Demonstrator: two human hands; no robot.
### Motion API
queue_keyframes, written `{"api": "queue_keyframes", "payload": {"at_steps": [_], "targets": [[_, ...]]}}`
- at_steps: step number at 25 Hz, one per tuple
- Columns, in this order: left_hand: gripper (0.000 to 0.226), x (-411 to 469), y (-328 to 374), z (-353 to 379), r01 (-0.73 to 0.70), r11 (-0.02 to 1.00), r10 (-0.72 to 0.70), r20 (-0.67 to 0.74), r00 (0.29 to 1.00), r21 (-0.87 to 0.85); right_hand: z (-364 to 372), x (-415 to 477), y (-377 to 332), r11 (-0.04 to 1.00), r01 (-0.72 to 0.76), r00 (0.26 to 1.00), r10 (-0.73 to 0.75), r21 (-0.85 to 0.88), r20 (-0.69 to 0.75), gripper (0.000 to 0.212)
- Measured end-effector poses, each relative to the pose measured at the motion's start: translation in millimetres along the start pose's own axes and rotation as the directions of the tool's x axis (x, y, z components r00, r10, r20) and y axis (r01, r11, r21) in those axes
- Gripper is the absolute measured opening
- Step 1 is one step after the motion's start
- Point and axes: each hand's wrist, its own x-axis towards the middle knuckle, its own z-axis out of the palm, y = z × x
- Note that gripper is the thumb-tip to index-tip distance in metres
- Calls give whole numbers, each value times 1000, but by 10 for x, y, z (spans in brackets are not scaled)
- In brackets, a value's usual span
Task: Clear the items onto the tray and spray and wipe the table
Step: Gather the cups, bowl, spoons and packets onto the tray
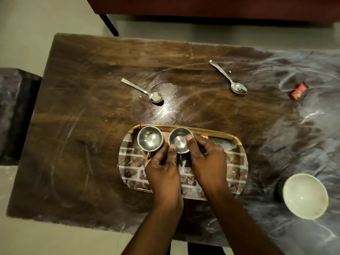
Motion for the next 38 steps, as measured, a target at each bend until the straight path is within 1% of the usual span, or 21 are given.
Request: {"api": "queue_keyframes", "payload": {"at_steps": [9, 13, 14, 15, 17, 18, 19, 20, 21, 22, 23, 24, 26, 27, 28, 29, 31, 33, 35, 38], "targets": [[15, -8, 19, 5, -14, 998, 16, -26, 1000, 56, 67, -22, -5, 999, 17, 998, -19, -33, -67, 37], [23, -113, 8, 14, -58, 993, 63, -49, 997, 100, 9, -58, -30, 996, -34, 999, 37, 82, -35, 49], [25, -169, -10, 17, -73, 991, 81, -64, 995, 116, -41, -78, -36, 995, -27, 999, 30, 101, -30, 48], [27, -243, -32, 8, -93, 986, 105, -81, 991, 142, -102, -103, -35, 993, -9, 999, 13, 119, -31, 42], [36, -441, -107, 12, -152, 959, 178, -94, 979, 239, -333, -148, -3, 987, 49, 998, -40, 150, -58, 22], [41, -553, -149, 34, -185, 936, 220, -88, 971, 300, -505, -168, 26, 988, 75, 995, -65, 135, -81, 16], [47, -662, -178, 80, -214, 916, 254, -78, 964, 340, -702, -190, 76, 991, 95, 990, -84, 93, -114, 18], [51, -760, -211, 152, -243, 907, 276, -50, 960, 344, -917, -206, 146, 993, 110, 982, -102, 44, -159, 22], [49, -855, -255, 250, -265, 908, 275, 15, 961, 323, -1152, -224, 232, 992, 126, 968, -125, -13, -219, 24], [44, -940, -328, 362, -269, 907, 246, 110, 963, 325, -1400, -247, 333, 988, 136, 945, -150, -70, -289, 25], [39, -1016, -404, 479, -270, 890, 200, 218, 955, 367, -1631, -267, 442, 983, 133, 917, -169, -125, -361, 24], [37, -1089, -494, 592, -279, 853, 134, 331, 934, 442, -1844, -285, 556, 980, 110, 886, -172, -165, -430, 26], [40, -1255, -720, 838, -307, 748, -54, 515, 855, 589, -2235, -307, 833, 985, 16, 838, -105, -169, -535, 33], [43, -1317, -827, 945, -318, 699, -141, 560, 817, 641, -2372, -304, 972, 992, -39, 830, -35, -120, -557, 34], [47, -1364, -934, 1029, -326, 662, -203, 580, 789, 675, -2474, -299, 1096, 994, -88, 829, 39, -61, -557, 35], [50, -1395, -1032, 1094, -333, 634, -235, 584, 777, 698, -2541, -296, 1203, 992, -124, 835, 97, -13, -542, 36], [47, -1424, -1182, 1164, -348, 602, -230, 573, 787, 719, -2592, -316, 1377, 984, -174, 849, 165, 29, -502, 34], [41, -1422, -1271, 1162, -341, 610, -194, 551, 811, 715, -2563, -327, 1489, 979, -195, 868, 197, 52, -456, 30], [40, -1409, -1309, 1136, -317, 631, -176, 529, 830, 708, -2508, -344, 1527, 977, -202, 878, 209, 64, -430, 25], [40, -1369, -1229, 1068, -295, 668, -150, 512, 846, 683, -2402, -377, 1413, 977, -183, 865, 214, 112, -454, 15]]}}
